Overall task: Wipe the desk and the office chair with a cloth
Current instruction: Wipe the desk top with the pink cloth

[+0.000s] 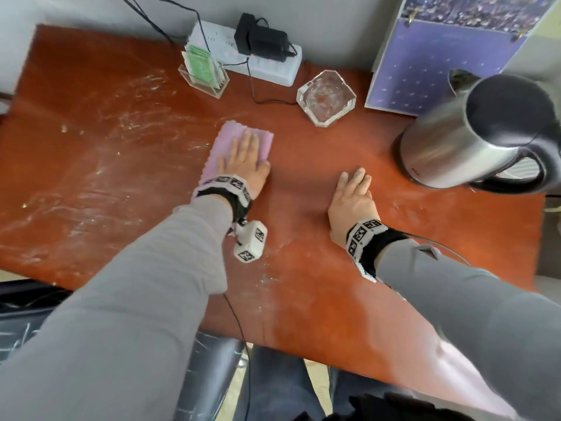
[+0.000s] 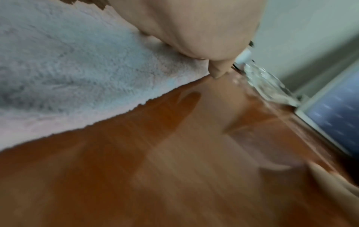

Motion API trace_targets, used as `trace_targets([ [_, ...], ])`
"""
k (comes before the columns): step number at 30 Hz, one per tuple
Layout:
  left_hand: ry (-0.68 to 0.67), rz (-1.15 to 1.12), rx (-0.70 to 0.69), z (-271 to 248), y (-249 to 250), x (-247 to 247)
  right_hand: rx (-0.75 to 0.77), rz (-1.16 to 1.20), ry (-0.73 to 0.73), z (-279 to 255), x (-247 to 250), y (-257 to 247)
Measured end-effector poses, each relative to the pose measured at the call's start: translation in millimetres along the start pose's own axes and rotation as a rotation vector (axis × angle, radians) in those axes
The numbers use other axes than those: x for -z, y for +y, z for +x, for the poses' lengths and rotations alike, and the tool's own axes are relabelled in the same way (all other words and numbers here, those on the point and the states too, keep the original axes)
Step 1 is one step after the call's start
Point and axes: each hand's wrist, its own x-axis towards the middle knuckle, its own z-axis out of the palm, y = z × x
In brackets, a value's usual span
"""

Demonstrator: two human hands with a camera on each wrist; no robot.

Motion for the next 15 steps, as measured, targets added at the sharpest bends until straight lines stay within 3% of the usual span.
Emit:
trace_targets([
  [3, 0.009, 0.035, 0.087, 5.8, -51.5, 15.8, -0.051, -0.013, 0.021, -0.8, -2.5, -7.7],
  [6, 0.028, -0.008, 0.087, 6.0, -43.7, 14.8, -0.128, -0.031, 0.029, 4.2, -3.6, -21.7],
  [11, -0.085, 0.114, -0.248, -11.2, 12.2, -3.5, -0.261, 0.01, 0.025, 20.8, -0.8, -41.5],
  [15, -0.082, 0.141, -0.322, 11.6, -0.9, 11.2, -0.3, 0.025, -0.001, 22.9, 4.0, -43.1],
])
